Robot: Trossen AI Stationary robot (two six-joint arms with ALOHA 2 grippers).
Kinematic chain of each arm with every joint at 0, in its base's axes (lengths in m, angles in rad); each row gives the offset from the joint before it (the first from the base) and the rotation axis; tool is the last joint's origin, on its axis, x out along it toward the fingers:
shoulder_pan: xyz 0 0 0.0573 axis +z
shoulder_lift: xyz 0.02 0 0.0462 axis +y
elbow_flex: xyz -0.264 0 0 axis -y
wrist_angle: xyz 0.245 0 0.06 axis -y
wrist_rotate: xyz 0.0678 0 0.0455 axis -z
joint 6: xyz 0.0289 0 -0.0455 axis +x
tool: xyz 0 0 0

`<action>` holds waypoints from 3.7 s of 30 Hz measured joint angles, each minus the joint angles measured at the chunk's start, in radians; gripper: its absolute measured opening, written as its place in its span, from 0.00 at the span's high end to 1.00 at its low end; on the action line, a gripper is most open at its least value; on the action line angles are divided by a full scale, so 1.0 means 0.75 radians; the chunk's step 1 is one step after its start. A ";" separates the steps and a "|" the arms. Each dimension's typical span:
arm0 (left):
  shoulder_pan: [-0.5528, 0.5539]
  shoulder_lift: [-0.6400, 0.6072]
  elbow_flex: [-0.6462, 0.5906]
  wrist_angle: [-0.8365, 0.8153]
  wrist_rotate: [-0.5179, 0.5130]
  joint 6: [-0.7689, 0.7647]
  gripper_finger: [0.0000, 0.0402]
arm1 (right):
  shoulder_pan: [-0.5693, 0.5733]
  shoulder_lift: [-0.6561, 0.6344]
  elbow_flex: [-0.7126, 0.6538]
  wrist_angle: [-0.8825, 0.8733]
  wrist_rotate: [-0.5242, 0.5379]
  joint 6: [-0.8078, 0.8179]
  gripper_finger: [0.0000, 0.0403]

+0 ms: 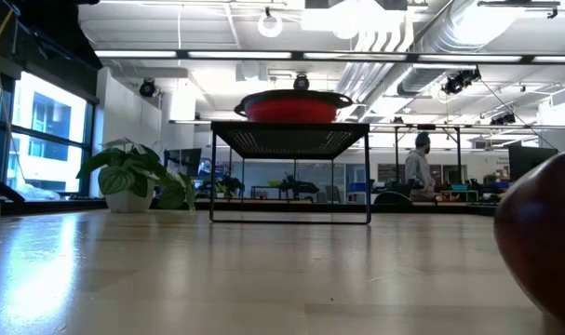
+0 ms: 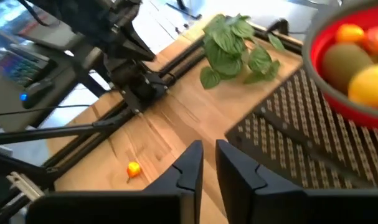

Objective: Pick & Place Fruit
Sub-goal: Put the pear into the red strainer bowl

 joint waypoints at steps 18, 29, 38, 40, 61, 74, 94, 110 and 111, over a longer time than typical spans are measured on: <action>0.000 0.000 0.000 -0.002 0.130 -0.062 1.00 | 0.147 0.004 -0.212 -0.280 0.048 0.413 0.99; 0.000 0.000 0.000 0.029 0.050 -0.308 1.00 | 0.145 0.004 -0.292 -0.304 -0.012 0.378 0.99; 0.000 0.058 0.000 0.087 0.025 -0.341 1.00 | 0.143 0.004 -0.297 -0.307 -0.016 0.351 0.99; 0.000 0.085 0.000 0.090 0.041 -0.346 1.00 | 0.143 0.004 -0.297 -0.306 -0.016 0.334 0.99; -0.193 0.308 0.000 0.242 0.392 -0.515 1.00 | 0.107 0.004 -0.297 -0.306 -0.022 0.296 0.99; -0.687 0.398 0.000 0.314 0.047 -0.889 1.00 | 0.063 0.004 -0.297 -0.304 -0.025 0.261 0.99; -0.929 0.540 0.000 0.252 0.062 -1.414 1.00 | 0.044 0.003 -0.297 -0.301 -0.026 0.191 0.99; -0.926 0.545 0.000 0.194 0.086 -1.436 0.98 | 0.045 0.003 -0.298 -0.298 -0.023 0.190 0.99; -0.925 0.548 0.000 0.195 0.088 -1.459 0.97 | 0.045 0.003 -0.298 -0.296 -0.023 0.191 0.99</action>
